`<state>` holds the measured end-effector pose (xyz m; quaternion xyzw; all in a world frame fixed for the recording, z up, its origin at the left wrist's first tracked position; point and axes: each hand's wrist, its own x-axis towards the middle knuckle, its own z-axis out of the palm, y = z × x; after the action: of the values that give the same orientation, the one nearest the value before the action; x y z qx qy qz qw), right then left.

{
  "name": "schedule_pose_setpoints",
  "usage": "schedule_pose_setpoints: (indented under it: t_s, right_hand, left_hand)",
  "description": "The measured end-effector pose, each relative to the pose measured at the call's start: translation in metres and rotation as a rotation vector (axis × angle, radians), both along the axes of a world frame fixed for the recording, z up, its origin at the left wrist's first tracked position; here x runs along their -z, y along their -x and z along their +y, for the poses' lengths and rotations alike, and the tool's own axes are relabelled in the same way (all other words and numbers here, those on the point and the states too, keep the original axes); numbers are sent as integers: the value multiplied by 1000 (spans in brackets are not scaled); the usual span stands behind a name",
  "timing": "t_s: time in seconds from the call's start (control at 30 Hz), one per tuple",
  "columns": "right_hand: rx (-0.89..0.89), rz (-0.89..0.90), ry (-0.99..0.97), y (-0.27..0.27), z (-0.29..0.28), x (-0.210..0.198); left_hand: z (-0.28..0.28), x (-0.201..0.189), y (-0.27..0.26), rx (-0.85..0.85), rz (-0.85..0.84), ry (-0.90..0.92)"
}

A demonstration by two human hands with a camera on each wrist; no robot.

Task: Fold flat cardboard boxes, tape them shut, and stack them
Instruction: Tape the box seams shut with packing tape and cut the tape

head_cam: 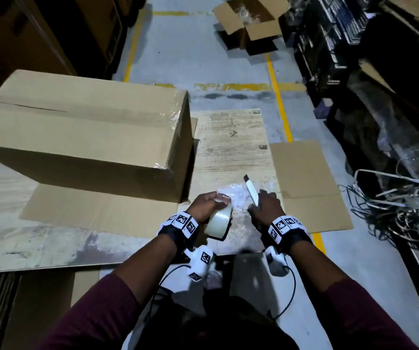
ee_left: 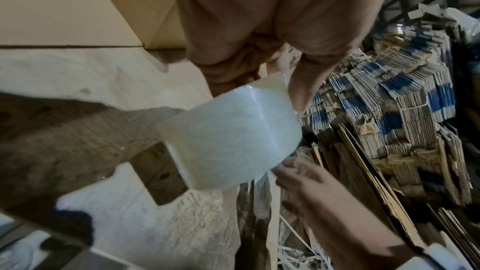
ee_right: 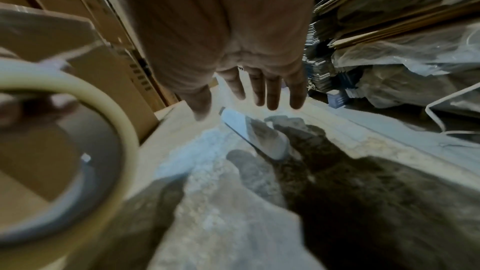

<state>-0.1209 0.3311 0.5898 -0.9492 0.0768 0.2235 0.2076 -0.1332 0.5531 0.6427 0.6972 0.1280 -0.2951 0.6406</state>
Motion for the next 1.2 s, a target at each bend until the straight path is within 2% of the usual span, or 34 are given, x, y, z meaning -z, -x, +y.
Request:
schedule_pose_setpoints:
  t_s: [0.03, 0.1, 0.17, 0.23, 0.27, 0.4, 0.5, 0.6, 0.73, 0.9, 1.0, 1.2]
  right_hand:
    - [47, -44, -84, 0, -1, -4]
    - [216, -95, -440, -1, 5, -24]
    - [395, 78, -898, -3, 14, -54]
    - [398, 221, -1049, -7, 16, -70]
    - [377, 231, -1077, -9, 16, -75]
    - [226, -24, -823, -24, 21, -75]
    - [111, -175, -755, -21, 26, -77]
    - [107, -275, -738, -21, 30, -77]
    - [65, -205, -591, -41, 33, -44]
    - [3, -110, -413, -51, 49, 7]
    - [-79, -142, -340, -53, 55, 26]
    - [-126, -127, -164, -62, 58, 30]
  left_hand:
    - [-4, -1, -1, 24, 1, -7]
    - [-8, 0, -3, 82, -24, -11]
    - [-12, -1, -3, 135, -41, -20]
    - [-16, -1, -4, 142, -28, -30]
    - [-18, -1, -4, 131, -12, -19]
    - [-18, -1, -4, 171, 9, -10]
    - [-16, 2, -1, 194, 37, 8]
    - [-9, 12, -3, 154, 106, -117]
    - [-8, 28, -4, 235, 132, -173]
    - [-9, 49, -17, 134, 117, -197]
    - [-11, 48, -22, 63, 73, -177]
    - [-15, 39, -28, 233, 26, -227]
